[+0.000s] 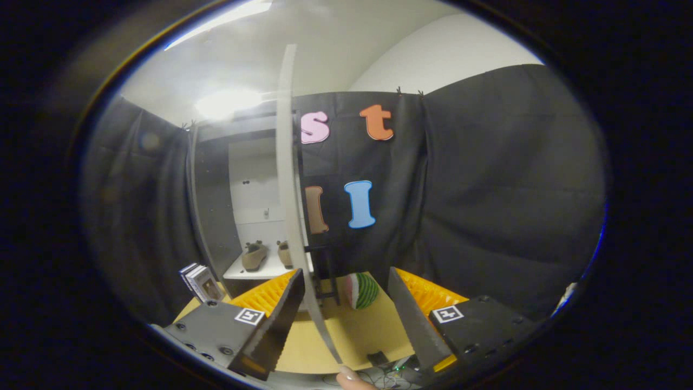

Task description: Open the shoe cabinet door, grab the shoes and put them into the shoe cabinet, then close the shoe cabinet door.

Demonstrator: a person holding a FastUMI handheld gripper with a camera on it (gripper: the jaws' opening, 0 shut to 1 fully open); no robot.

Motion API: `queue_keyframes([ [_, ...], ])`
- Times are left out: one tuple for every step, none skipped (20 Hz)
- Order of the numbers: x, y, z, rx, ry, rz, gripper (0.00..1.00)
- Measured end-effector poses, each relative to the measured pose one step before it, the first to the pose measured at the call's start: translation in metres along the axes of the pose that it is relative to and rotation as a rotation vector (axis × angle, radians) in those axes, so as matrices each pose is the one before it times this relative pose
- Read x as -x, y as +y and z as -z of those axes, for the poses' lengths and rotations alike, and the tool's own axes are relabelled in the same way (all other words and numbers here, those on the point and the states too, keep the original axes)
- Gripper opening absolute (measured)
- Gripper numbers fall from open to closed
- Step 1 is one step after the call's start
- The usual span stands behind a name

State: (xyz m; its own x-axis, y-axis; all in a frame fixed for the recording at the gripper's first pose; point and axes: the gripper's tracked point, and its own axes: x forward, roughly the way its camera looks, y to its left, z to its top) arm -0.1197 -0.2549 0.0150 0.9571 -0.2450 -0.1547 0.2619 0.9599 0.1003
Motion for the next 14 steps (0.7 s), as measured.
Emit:
queue_keyframes([
  [-0.00987, -0.00849, -0.00153, -0.00442, 0.00074, -0.0155, 0.96],
  [-0.01097, -0.00823, 0.00002, -0.00213, 0.00115, -0.0158, 0.96],
  [-0.01244, -0.00578, 0.00106, -0.00203, 0.0049, -0.0182, 0.96],
  [-0.01264, -0.00445, 0.00311, 0.00145, 0.00822, -0.01795, 0.96],
  [-0.01315, -0.00274, 0.00231, 0.00172, 0.00908, -0.02538, 0.96],
  [-0.01279, -0.00093, 0.00262, 0.00355, 0.00571, -0.02315, 0.96],
  [-0.01301, -0.00065, 0.00176, -0.00235, 0.00591, -0.02667, 0.96],
  [-0.00893, -0.00036, 0.00178, -0.00262, 0.00388, -0.02317, 0.96],
  [-0.01219, 0.00154, 0.0014, -0.0063, 0.00596, -0.0264, 0.96],
  [-0.01131, 0.00074, 0.00204, -0.00728, 0.0078, -0.02164, 0.96],
  [-0.01022, 0.00001, 0.00049, -0.00407, 0.005, -0.01841, 0.96],
  [-0.00879, -0.00149, 0.00051, -0.00219, 0.00559, -0.02031, 0.96],
  [-0.00751, -0.00132, -0.0011, -0.004, 0.0048, -0.01616, 0.96],
  [-0.00695, 0.00247, -0.00084, -0.00509, 0.00033, -0.01896, 0.96],
])
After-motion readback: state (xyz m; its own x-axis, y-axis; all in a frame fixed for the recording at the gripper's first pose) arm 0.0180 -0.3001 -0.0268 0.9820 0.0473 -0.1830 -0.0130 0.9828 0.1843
